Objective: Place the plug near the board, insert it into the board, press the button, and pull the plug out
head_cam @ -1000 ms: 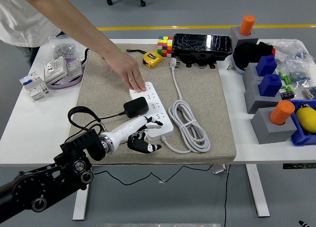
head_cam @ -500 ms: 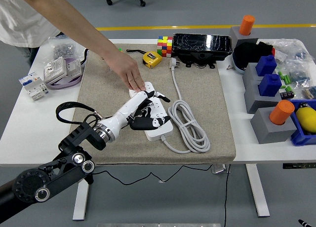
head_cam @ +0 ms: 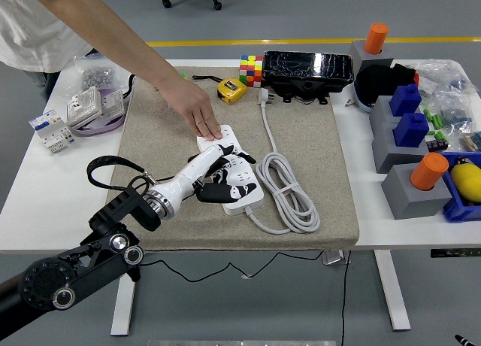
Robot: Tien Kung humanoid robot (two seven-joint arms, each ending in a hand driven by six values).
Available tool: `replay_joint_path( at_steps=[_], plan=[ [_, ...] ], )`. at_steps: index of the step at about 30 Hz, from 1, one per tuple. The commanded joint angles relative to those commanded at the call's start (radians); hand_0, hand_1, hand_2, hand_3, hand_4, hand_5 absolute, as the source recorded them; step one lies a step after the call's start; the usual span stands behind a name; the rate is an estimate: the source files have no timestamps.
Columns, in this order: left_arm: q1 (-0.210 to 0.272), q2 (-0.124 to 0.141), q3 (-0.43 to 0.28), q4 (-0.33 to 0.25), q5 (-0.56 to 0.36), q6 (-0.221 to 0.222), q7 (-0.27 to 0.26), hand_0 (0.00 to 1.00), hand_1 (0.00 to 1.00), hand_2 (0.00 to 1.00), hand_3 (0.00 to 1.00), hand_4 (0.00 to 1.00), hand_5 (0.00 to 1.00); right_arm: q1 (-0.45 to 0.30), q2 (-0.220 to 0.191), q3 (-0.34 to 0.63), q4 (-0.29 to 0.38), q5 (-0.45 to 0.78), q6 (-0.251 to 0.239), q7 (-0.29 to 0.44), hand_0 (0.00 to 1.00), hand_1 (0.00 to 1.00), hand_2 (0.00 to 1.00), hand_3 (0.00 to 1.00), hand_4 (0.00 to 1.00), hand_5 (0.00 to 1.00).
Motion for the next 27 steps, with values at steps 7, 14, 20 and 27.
replay_joint_path(
  at_steps=[7, 14, 20, 27],
  plan=[
    [0.0, 0.01, 0.012, -0.017, 0.027, -0.111, 0.142, 0.089, 0.064, 0.126, 0.934, 0.764, 0.26, 0.001, -0.003, -0.002, 0.001, 0.001, 0.0, 0.0, 0.539, 0.639, 0.654, 0.556, 0.896, 0.418],
    [-0.001, 0.015, 0.024, -0.029, 0.086, -0.173, 0.229, 0.089, 0.065, 0.126, 0.955, 0.748, 0.253, 0.004, -0.004, -0.008, 0.001, 0.002, 0.0, 0.0, 0.539, 0.639, 0.654, 0.556, 0.896, 0.418],
    [0.0, 0.019, 0.028, -0.032, 0.091, -0.198, 0.254, 0.088, 0.065, 0.128, 0.953, 0.75, 0.253, 0.004, -0.006, -0.011, 0.001, 0.003, 0.0, 0.0, 0.539, 0.639, 0.654, 0.557, 0.897, 0.418],
    [0.0, 0.021, 0.028, -0.035, 0.087, -0.21, 0.25, 0.09, 0.065, 0.128, 0.938, 0.739, 0.241, 0.003, -0.006, -0.008, 0.001, 0.002, 0.0, 0.0, 0.54, 0.639, 0.654, 0.556, 0.897, 0.419]
  ],
)
